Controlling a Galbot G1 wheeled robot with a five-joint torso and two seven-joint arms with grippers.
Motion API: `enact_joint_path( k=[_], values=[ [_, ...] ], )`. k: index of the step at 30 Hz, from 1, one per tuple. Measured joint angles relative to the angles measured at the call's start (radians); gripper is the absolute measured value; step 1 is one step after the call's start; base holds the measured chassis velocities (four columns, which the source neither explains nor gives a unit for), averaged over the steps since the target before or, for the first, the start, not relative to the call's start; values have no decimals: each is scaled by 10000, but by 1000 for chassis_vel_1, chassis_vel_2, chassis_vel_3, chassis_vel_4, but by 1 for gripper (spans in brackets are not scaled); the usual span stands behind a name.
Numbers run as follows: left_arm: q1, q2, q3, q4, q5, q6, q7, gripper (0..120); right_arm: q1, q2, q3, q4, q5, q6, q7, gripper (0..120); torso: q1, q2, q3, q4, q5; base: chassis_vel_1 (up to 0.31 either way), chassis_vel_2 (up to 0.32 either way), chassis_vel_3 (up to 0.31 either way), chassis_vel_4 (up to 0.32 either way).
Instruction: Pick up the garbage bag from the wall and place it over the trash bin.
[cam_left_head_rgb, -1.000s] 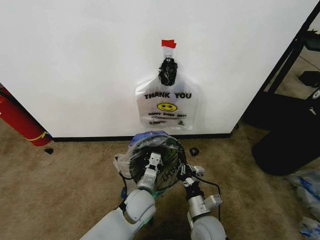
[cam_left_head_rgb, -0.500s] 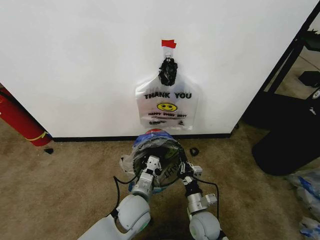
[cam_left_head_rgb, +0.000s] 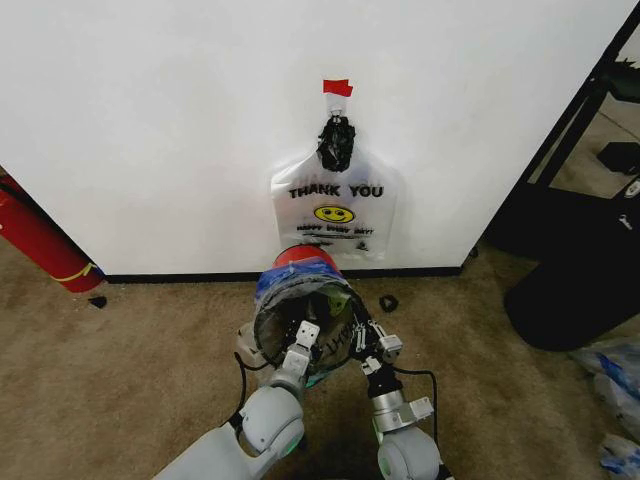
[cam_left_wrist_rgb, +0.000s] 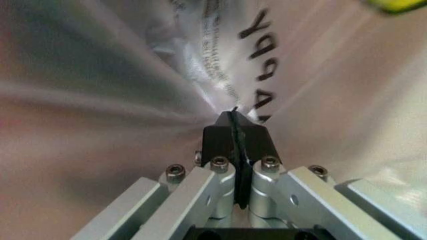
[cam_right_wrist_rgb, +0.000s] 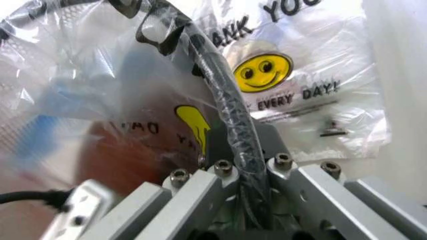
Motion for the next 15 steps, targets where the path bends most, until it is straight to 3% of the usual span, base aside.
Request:
enact_joint_path(
  k=[15],
  values=[
    [-46, -111, -457, 728, 1389, -525, -206, 0, -77, -55, -122, 65, 465, -101, -32, 0, 0, 0, 0, 1, 0, 0, 0, 0, 0]
  ],
)
